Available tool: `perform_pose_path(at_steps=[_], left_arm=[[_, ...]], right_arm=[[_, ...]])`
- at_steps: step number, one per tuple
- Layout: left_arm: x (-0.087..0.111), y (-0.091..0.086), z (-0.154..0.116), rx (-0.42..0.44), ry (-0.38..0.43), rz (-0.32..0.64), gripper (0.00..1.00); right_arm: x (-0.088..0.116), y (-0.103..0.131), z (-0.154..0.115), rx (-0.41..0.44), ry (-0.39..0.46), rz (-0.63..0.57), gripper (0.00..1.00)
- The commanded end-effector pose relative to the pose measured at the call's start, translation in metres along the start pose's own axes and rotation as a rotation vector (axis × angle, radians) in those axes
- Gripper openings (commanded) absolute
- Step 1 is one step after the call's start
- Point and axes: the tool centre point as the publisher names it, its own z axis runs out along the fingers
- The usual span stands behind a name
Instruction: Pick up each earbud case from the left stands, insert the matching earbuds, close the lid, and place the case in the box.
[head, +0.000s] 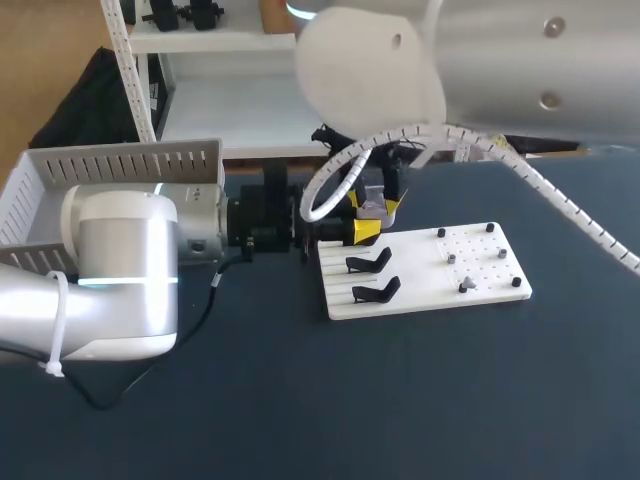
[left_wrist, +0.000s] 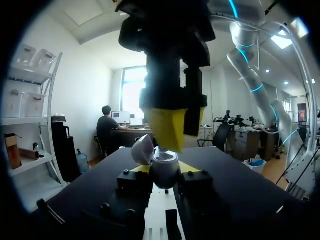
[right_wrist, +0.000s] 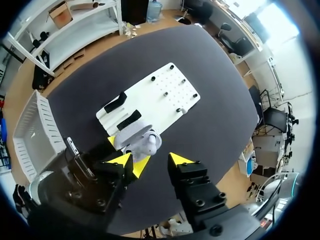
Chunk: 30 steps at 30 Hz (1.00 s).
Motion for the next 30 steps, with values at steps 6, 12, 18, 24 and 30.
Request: perform_pose_path(at_steps=[6,12,18,24,30], left_arm=[[0.000,-0.001,0.000,-0.004,-0.002,0.001,0.00],[0.000,-0.001,0.000,-0.004,-0.002,0.001,0.00],[0.000,-0.001,0.000,-0.004,-0.002,0.001,0.00],[0.000,-0.001,0.000,-0.004,-0.002,0.001,0.00],[0.000,-0.001,0.000,-0.004,-0.002,0.001,0.00]], right_arm=[[0.008,-0.010,0.002,-0.036,0.000,0.005,0.45],[0.003,-0.017,0.002,-0.030,0.001,0.034,0.43],[-0.002,-0.018,0.001,-0.028,-0.007,0.040,0.43],[0.008,-0.018,-0.003,-0.066,-0.020,0.000,0.45],[0.009,-0.038,0.001,-0.209,-0.135,-0.138,0.47]])
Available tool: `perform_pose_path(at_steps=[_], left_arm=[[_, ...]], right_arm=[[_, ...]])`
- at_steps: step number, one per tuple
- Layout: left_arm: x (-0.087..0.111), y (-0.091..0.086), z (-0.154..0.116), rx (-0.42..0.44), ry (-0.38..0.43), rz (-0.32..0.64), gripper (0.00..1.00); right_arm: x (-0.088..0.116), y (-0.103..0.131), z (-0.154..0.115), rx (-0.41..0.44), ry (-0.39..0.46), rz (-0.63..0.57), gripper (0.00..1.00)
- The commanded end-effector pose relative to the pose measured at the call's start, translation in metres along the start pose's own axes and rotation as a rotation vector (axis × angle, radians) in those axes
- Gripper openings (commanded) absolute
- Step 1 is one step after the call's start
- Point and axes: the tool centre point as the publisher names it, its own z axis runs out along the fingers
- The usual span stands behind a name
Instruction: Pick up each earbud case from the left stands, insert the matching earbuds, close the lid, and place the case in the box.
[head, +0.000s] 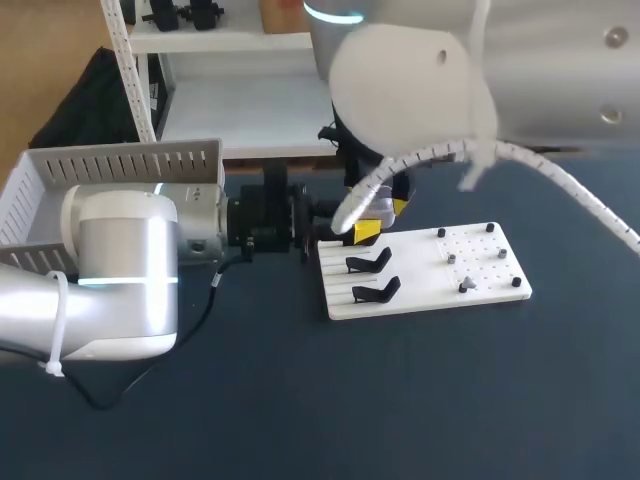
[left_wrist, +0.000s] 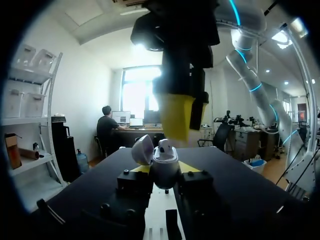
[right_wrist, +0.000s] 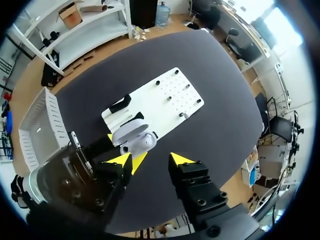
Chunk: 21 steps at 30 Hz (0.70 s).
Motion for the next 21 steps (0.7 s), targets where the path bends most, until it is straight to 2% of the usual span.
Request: perform_pose_path(at_steps=[1,2,6,8,14,21], left_arm=[[0.000,-0.001,0.000,-0.004,-0.002,0.002,0.00],[0.000,-0.001,0.000,-0.004,-0.002,0.002,0.00],[0.000,-0.001,0.000,-0.004,-0.002,0.002,0.00],[0.000,-0.001,0.000,-0.004,-0.002,0.002,0.00],[0.000,-0.001,0.000,-0.004,-0.002,0.002,0.00],[0.000,-0.001,0.000,-0.004,-0.002,0.002,0.00]], right_arm=[[0.013,-0.033,0.004,-0.133,-0.111,-0.087,0.47],[0.014,-0.037,0.006,-0.126,-0.111,-0.090,0.47],[0.014,-0.049,0.010,-0.216,-0.161,-0.151,0.49],[0.015,-0.056,0.013,-0.206,-0.156,-0.137,0.49],[0.015,-0.080,0.025,-0.299,-0.177,-0.074,0.47],[0.010,-0.101,0.051,-0.351,-0.175,-0.033,0.46]])
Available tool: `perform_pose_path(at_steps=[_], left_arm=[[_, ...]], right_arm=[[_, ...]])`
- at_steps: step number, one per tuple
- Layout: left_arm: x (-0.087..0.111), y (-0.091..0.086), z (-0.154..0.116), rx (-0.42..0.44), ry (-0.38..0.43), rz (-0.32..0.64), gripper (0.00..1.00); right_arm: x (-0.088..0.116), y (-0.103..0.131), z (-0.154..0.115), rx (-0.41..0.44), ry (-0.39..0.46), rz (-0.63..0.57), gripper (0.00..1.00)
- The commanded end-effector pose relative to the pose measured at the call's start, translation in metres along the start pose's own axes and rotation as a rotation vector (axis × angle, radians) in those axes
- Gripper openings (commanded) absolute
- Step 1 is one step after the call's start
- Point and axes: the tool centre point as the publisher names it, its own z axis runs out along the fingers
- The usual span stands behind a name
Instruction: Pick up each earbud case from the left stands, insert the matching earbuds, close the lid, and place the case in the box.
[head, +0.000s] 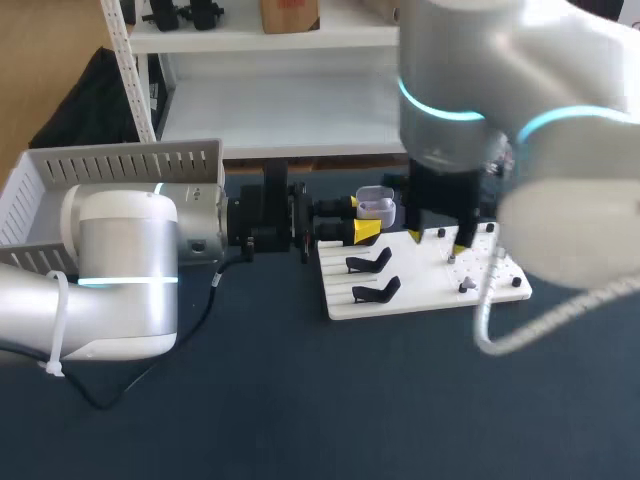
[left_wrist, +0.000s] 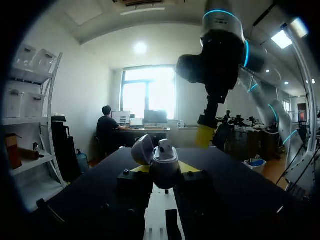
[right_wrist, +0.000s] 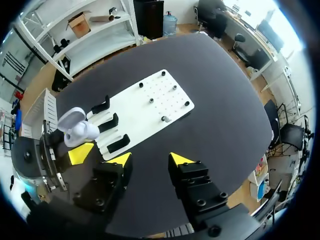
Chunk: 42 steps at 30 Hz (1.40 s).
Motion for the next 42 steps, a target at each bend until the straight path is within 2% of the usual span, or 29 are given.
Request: perform_pose_path(at_steps=[1,9,18,20,36,42], left_arm=[[0.000,-0.001,0.000,-0.004,-0.002,0.002,0.00],[0.000,-0.001,0.000,-0.004,-0.002,0.002,0.00],[0.000,-0.001,0.000,-0.004,-0.002,0.002,0.00],[0.000,-0.001,0.000,-0.004,-0.002,0.002,0.00],[0.000,-0.001,0.000,-0.004,-0.002,0.002,0.00],[0.000,-0.001,0.000,-0.004,-0.002,0.002,0.00]], right_arm=[[0.001,-0.022,0.019,-0.250,-0.046,-0.006,0.45],[-0.006,-0.029,0.060,-0.264,0.022,-0.052,0.46],[-0.014,-0.024,0.095,-0.284,0.029,-0.153,0.46],[-0.016,-0.024,0.100,-0.264,0.029,-0.177,0.46],[-0.017,-0.047,0.129,-0.259,0.055,-0.100,0.46],[-0.019,-0.047,0.135,-0.271,0.058,-0.082,0.47]])
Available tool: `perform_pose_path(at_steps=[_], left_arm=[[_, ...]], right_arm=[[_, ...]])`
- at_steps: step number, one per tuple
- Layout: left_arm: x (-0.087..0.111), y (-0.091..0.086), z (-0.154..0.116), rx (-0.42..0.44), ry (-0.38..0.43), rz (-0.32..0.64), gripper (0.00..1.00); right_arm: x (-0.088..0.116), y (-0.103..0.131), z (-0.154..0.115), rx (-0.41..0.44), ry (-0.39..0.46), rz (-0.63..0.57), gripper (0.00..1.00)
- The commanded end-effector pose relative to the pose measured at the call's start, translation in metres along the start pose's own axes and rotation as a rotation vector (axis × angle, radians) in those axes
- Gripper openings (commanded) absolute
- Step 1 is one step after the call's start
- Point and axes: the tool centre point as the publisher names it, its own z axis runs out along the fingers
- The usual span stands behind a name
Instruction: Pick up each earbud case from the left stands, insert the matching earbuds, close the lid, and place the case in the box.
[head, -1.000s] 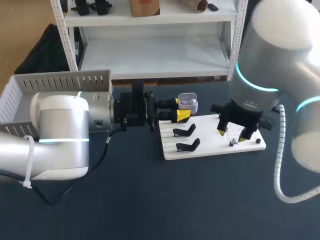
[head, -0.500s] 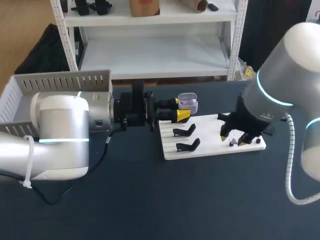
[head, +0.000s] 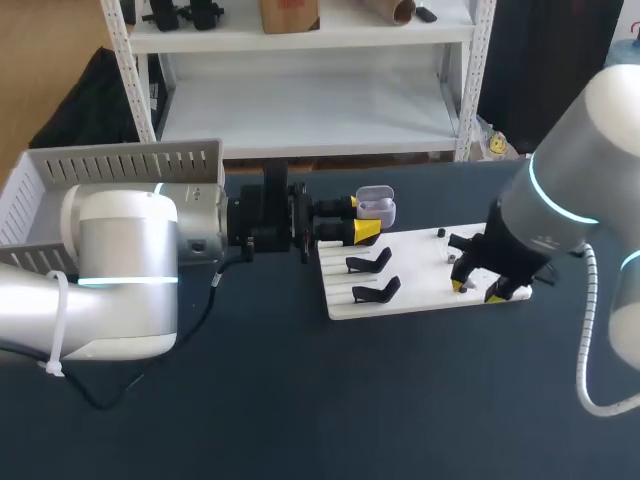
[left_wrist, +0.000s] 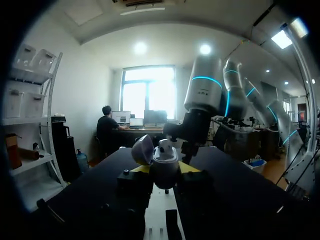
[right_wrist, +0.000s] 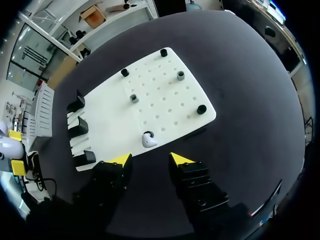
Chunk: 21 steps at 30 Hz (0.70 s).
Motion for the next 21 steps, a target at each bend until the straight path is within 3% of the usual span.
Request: perform_pose_path(at_steps=[1,15,21], left_arm=[[0.000,-0.001,0.000,-0.004,-0.002,0.002,0.00],[0.000,-0.001,0.000,-0.004,-0.002,0.002,0.00],[0.000,-0.001,0.000,-0.004,-0.002,0.002,0.00]], right_arm=[[0.000,-0.001,0.007,-0.010,-0.014,0.000,0.47],[-0.011,0.004,0.017,-0.006,0.002,-0.011,0.44],[-0.014,0.003,0.018,-0.004,0.007,-0.005,0.38]])
